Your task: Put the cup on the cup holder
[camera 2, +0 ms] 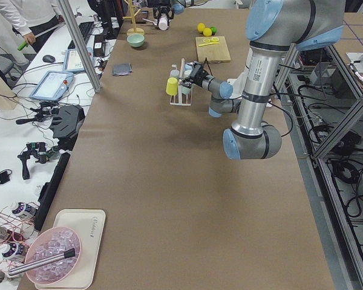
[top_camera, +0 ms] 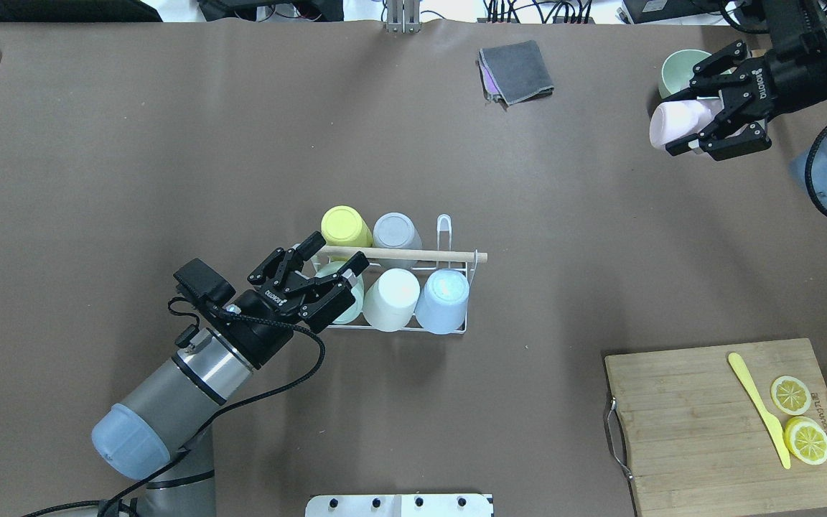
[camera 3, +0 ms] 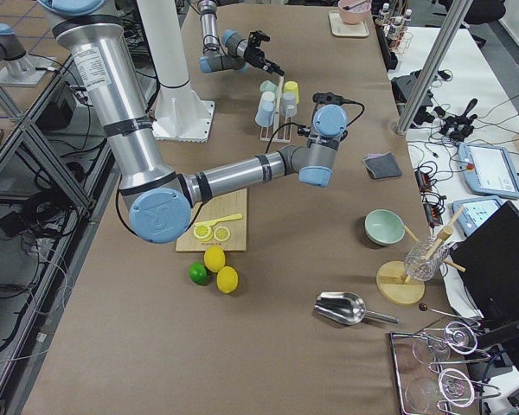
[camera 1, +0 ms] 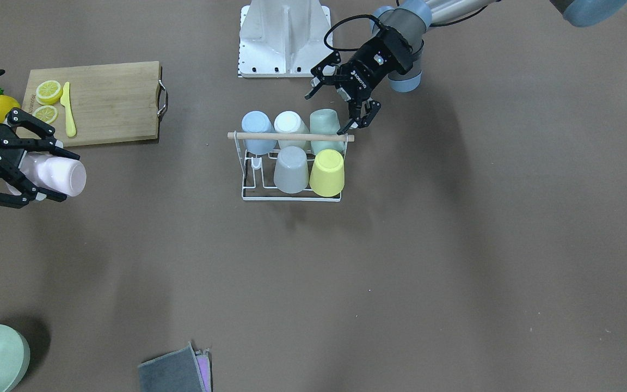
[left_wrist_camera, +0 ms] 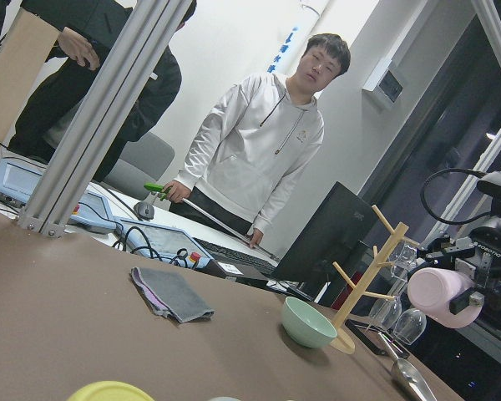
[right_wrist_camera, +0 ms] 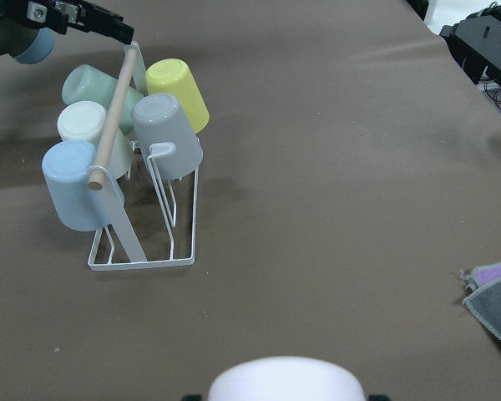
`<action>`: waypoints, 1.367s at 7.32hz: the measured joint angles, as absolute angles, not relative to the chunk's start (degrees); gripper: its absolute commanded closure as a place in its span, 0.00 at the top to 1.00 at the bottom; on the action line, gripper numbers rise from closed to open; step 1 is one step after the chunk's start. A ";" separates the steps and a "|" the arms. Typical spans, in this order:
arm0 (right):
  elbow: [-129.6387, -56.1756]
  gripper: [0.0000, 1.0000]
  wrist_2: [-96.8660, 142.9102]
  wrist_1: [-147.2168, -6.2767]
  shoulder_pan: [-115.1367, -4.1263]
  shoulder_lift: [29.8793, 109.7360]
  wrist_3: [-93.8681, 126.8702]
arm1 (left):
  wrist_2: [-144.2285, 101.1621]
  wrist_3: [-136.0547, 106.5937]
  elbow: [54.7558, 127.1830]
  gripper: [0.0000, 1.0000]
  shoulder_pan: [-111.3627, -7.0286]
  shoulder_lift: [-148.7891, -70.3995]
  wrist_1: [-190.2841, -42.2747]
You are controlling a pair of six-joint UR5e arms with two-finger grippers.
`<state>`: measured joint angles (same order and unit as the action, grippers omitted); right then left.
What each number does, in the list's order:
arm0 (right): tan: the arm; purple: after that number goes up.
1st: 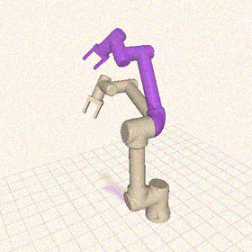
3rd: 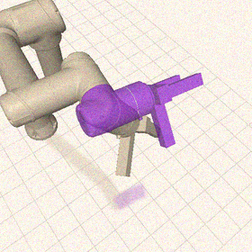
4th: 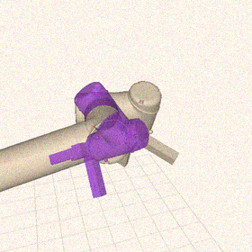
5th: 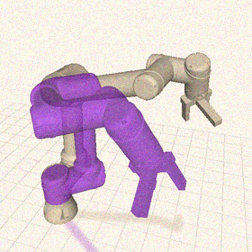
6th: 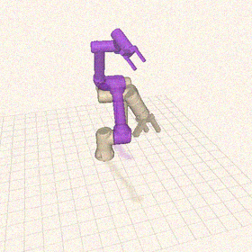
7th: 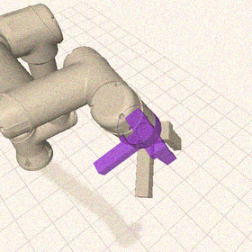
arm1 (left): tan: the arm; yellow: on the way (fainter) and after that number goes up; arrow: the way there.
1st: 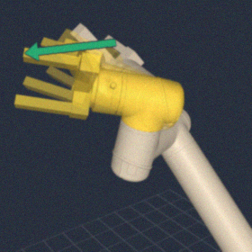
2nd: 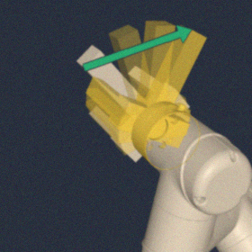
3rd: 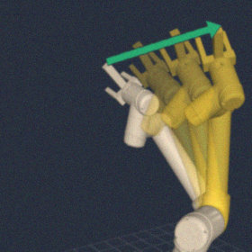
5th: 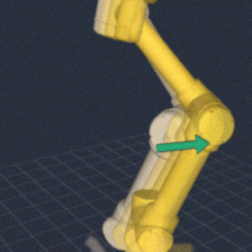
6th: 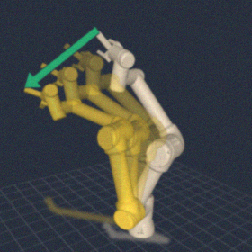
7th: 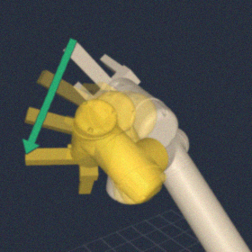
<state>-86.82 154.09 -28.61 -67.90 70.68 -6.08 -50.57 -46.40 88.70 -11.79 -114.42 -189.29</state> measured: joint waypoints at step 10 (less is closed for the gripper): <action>-86.02 0.33 154.43 -23.51 -67.76 70.31 -6.00 | -60.03 -45.02 90.32 0.98 -23.89 -114.58 -184.83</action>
<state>-86.02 154.43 -23.51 -67.76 70.31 -6.00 -60.03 -45.02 90.32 -23.89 -114.58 -184.83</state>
